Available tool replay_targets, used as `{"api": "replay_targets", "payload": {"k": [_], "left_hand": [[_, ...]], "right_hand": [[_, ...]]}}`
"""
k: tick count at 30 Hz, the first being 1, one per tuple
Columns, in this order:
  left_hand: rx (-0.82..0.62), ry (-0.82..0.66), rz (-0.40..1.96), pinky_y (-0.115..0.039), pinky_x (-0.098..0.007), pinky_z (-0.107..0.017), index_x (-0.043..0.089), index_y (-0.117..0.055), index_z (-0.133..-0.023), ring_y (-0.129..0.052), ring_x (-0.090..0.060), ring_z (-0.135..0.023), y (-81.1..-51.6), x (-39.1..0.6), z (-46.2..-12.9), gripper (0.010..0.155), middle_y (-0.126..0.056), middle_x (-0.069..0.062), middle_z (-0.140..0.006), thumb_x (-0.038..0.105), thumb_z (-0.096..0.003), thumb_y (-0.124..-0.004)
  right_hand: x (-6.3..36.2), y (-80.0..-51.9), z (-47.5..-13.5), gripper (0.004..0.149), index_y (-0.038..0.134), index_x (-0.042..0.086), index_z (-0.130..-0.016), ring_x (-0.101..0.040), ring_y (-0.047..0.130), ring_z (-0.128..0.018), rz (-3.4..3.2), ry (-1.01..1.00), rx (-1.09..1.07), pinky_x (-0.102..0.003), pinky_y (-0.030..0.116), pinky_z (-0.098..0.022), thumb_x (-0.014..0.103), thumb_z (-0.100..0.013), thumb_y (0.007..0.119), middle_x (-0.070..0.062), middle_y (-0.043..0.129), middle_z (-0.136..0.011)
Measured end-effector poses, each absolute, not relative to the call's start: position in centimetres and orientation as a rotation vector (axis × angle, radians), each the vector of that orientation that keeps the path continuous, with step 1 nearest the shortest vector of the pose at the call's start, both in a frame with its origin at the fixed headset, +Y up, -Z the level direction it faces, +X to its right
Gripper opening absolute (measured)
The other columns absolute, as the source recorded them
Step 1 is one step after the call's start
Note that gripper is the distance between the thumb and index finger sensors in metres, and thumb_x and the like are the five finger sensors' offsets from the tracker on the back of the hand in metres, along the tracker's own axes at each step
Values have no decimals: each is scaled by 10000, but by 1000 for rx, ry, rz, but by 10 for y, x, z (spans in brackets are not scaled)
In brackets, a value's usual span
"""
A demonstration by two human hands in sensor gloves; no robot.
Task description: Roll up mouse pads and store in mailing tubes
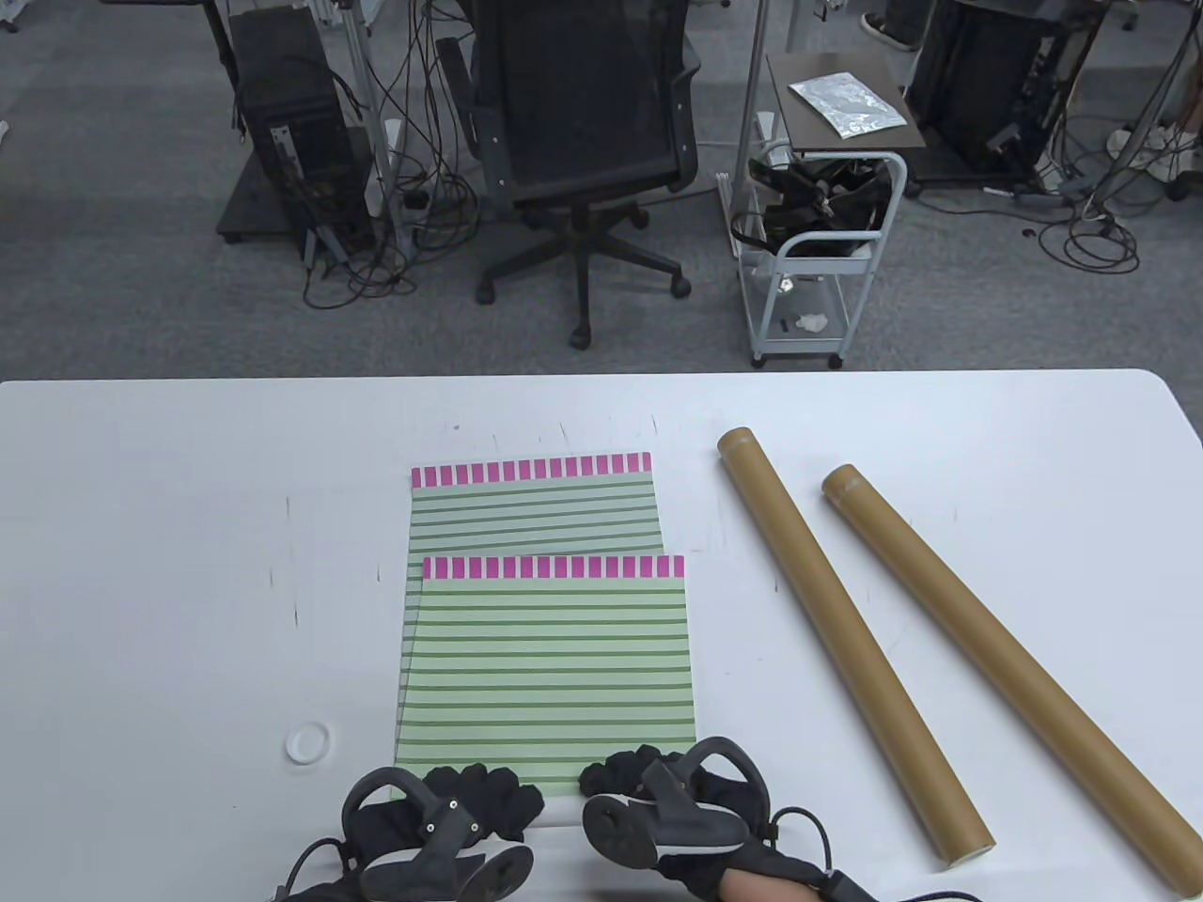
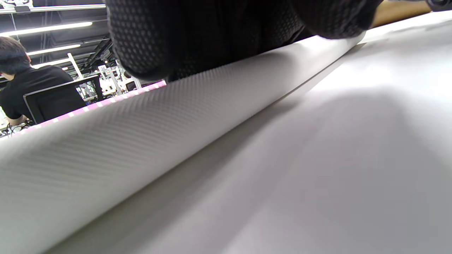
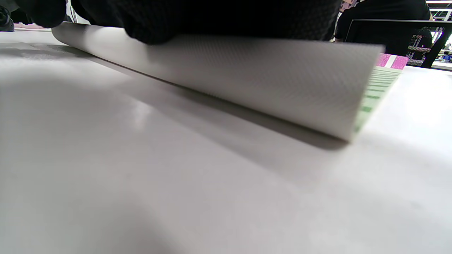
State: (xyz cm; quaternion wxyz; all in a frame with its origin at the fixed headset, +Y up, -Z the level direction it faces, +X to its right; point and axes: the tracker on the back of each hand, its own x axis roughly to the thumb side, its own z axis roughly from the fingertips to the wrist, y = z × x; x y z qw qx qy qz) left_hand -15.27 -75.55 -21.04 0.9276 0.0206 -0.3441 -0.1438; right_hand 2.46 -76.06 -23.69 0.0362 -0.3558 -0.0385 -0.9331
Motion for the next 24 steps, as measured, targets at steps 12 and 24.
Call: {"api": "replay_targets", "payload": {"k": [12, 24], "left_hand": [[1, -660, -251, -882, -220, -492, 403, -713, -882, -982, -99, -689, -764, -161, -227, 475, -889, 137, -837, 496, -417, -721], [-30, -665, -290, -889, -254, -494, 380, -720, -904, -986, -148, -702, -764, -162, -225, 475, -895, 91, -857, 479, -440, -683]], "right_hand": [[37, -730, -231, 490, 707, 205, -953, -280, 885, -708, -2915, 86, -1091, -431, 781, -553, 314, -476, 719, -59, 820, -895], [26, -751, -233, 489, 732, 214, -928, -249, 908, -642, -2830, -28, -1087, -360, 823, -480, 311, -451, 777, -49, 844, -853]]}}
